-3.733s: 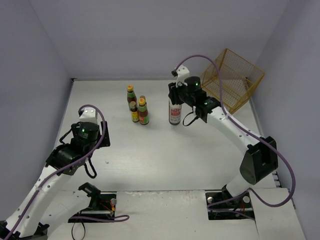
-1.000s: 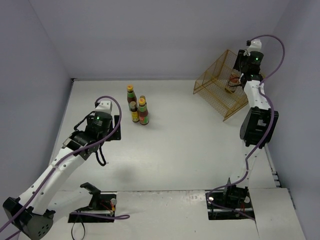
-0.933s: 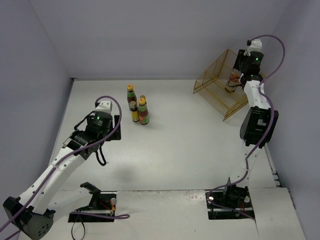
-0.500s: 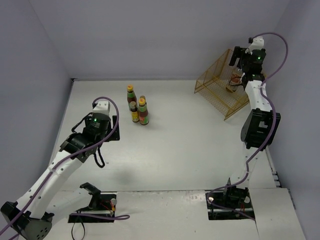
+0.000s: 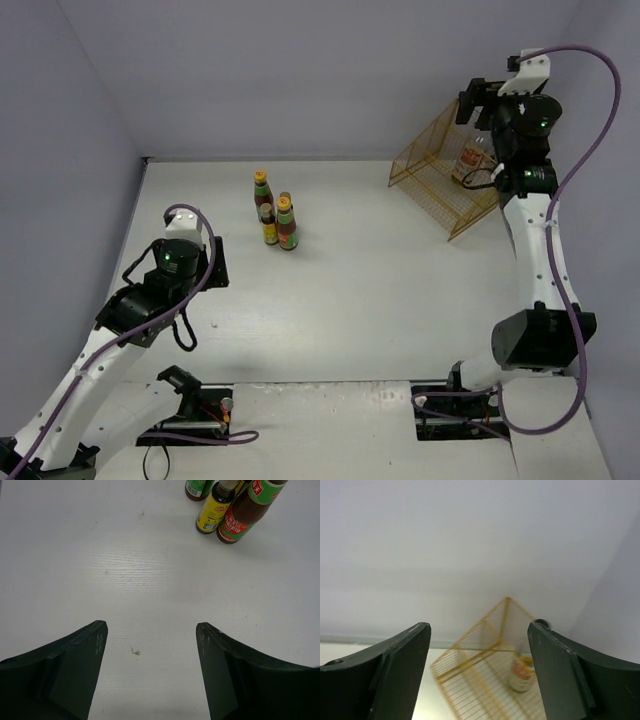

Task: Organize the condiment bottles

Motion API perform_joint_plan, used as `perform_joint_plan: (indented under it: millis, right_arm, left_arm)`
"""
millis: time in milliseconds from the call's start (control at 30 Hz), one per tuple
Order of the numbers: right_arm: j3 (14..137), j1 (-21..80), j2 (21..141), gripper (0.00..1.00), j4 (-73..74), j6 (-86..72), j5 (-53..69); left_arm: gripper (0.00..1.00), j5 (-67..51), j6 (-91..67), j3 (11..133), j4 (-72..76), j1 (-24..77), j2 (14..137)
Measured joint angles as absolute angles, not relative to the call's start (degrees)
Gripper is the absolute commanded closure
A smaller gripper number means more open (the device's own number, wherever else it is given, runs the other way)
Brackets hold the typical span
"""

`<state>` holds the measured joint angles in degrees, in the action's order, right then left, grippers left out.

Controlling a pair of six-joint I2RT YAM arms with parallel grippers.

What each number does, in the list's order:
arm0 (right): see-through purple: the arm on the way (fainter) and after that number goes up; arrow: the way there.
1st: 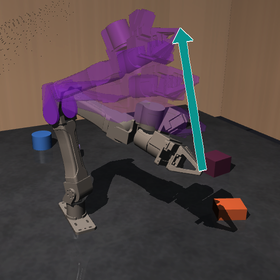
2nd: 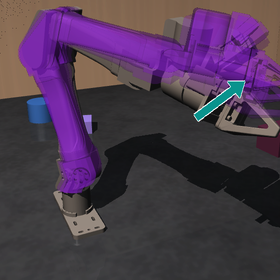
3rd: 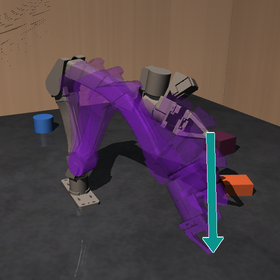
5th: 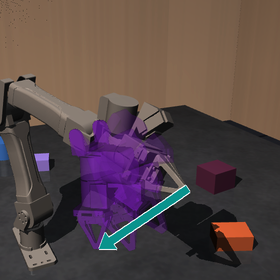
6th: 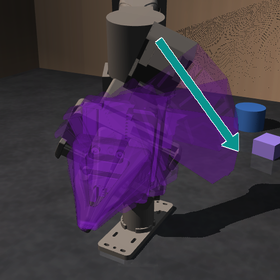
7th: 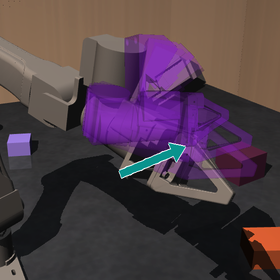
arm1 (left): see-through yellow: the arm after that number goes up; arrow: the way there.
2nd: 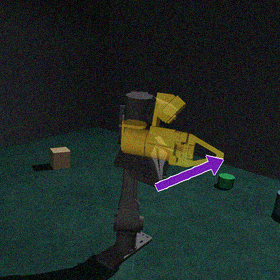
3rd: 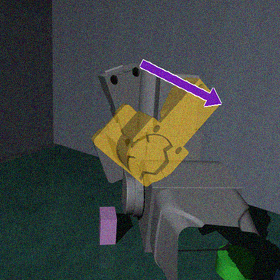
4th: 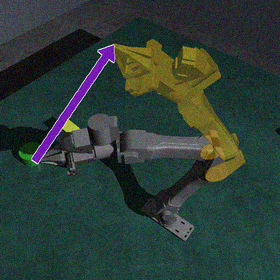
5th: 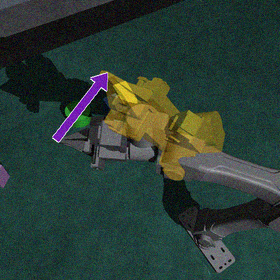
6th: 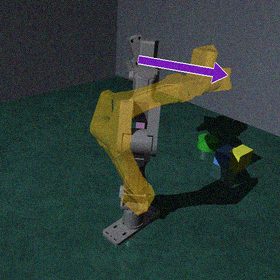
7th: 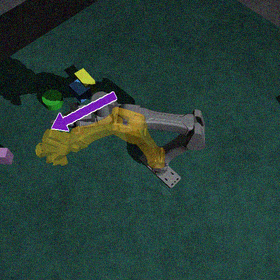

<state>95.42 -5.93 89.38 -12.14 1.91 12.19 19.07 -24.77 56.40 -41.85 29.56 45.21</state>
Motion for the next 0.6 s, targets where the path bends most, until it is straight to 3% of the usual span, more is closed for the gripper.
perform_joint_plan:
  millis: [267, 600]
  right_arm:
    - [84.1, 13.7, 78.0, 0.17, -7.5, 1.9, 12.9]
    - [72.9, 36.4, 81.7, 0.13, -7.0, 0.2, 10.9]
  left_arm:
    - [0.29, 19.4, -25.4, 56.3, -43.8, 29.6, 41.7]
    - [0.29, 19.6, -26.3, 56.3, -46.2, 29.6, 41.1]
